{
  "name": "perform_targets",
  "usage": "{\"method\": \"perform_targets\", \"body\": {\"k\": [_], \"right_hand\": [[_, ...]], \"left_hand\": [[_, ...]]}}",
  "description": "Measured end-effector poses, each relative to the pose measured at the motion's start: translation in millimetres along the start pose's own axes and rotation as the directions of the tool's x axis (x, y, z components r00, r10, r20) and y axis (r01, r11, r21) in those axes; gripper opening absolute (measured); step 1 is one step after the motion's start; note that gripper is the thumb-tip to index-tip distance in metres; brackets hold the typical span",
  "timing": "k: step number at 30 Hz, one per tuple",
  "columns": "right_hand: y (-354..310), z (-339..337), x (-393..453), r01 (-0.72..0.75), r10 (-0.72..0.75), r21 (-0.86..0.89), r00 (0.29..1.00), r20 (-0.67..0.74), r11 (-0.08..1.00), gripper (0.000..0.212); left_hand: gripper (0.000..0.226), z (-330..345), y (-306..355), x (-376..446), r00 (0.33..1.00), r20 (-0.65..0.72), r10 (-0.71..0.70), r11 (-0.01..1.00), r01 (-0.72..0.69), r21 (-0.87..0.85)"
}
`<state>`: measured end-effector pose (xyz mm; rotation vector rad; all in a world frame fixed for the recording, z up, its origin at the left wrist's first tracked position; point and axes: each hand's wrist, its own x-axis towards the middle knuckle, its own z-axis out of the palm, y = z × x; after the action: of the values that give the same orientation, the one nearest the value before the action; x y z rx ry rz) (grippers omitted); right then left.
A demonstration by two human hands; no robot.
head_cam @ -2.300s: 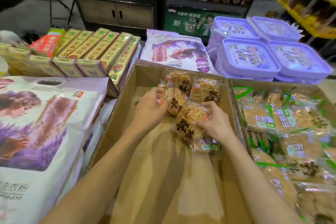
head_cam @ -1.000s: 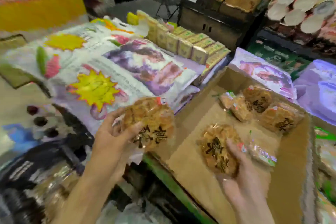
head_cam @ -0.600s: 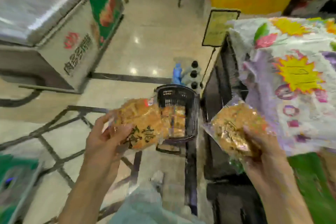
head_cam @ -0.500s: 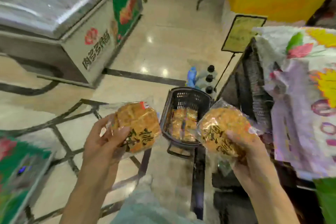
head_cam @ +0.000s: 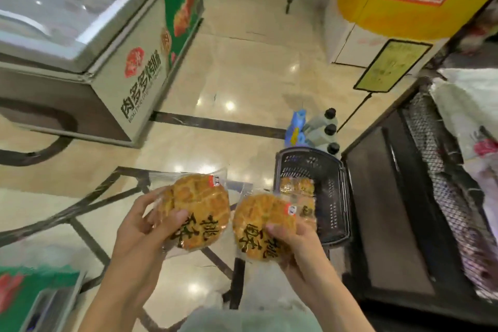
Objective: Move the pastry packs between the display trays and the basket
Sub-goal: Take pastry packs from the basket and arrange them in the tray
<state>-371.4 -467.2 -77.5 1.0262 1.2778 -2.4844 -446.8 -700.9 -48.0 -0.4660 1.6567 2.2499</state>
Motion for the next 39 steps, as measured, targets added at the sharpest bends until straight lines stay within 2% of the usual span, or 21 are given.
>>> {"method": "perform_targets", "body": {"k": [1,4,8,11,13,17,21,23,26,27,30,32,34,36,39], "right_hand": [[-5,4,9,0.006,-0.006,-0.007,1.0,-0.006,1.0,0.047],[-27,5,44,0.058,-0.058,0.005,0.997,-0.058,0.998,0.053],[-67,-2,112,0.152,-0.139,0.123,0.984,-0.11,0.981,0.073],[-102,-15,168,0.197,-0.175,0.172,0.975,-0.138,0.965,0.07],[-123,-18,199,0.217,-0.188,0.21,0.971,-0.15,0.953,0.069],[-159,-28,231,0.321,-0.22,0.363,0.93,-0.293,0.874,0.07],[-179,-52,240,0.458,-0.174,0.475,0.832,-0.527,0.752,0.048],[-177,-69,247,0.516,-0.11,0.48,0.755,-0.647,0.709,0.048],[-165,-95,260,0.583,0.054,0.467,0.586,-0.808,0.665,0.054],[-163,-102,265,0.596,0.118,0.464,0.526,-0.842,0.655,0.057],[-149,-118,290,0.625,0.319,0.456,0.325,-0.89,0.634,0.057],[-130,-131,313,0.638,0.419,0.471,0.245,-0.874,0.61,0.051],[-107,-147,341,0.644,0.49,0.491,0.2,-0.848,0.587,0.05],[-79,-170,381,0.625,0.538,0.521,0.186,-0.822,0.581,0.045],[-26,-212,447,0.567,0.535,0.564,0.239,-0.81,0.6,0.041]], "left_hand": [[0.055,1,4,17,1.0,0.0,-0.013,1.0,0.013,0.019],[0.071,18,12,68,0.998,0.028,-0.05,0.996,0.048,0.073],[0.056,75,23,152,0.989,0.104,-0.105,0.99,0.094,0.101],[0.057,137,36,214,0.979,0.169,-0.11,0.976,0.074,0.206],[0.051,180,49,249,0.965,0.25,-0.084,0.959,0.01,0.284],[0.048,265,61,310,0.885,0.449,-0.125,0.907,-0.081,0.413],[0.081,355,34,363,0.776,0.564,-0.282,0.843,-0.08,0.531],[0.096,399,8,385,0.716,0.586,-0.379,0.789,-0.081,0.609],[0.057,459,-46,416,0.571,0.619,-0.538,0.707,-0.094,0.701],[0.051,475,-68,428,0.527,0.621,-0.58,0.682,-0.103,0.724],[0.049,518,-142,465,0.401,0.586,-0.704,0.568,-0.176,0.804],[0.049,536,-200,487,0.348,0.527,-0.776,0.48,-0.218,0.85],[0.046,543,-262,505,0.332,0.482,-0.811,0.415,-0.254,0.874],[0.043,544,-332,527,0.298,0.453,-0.84,0.357,-0.325,0.876],[0.047,529,-435,563,0.242,0.415,-0.877,0.303,-0.391,0.869]]}}
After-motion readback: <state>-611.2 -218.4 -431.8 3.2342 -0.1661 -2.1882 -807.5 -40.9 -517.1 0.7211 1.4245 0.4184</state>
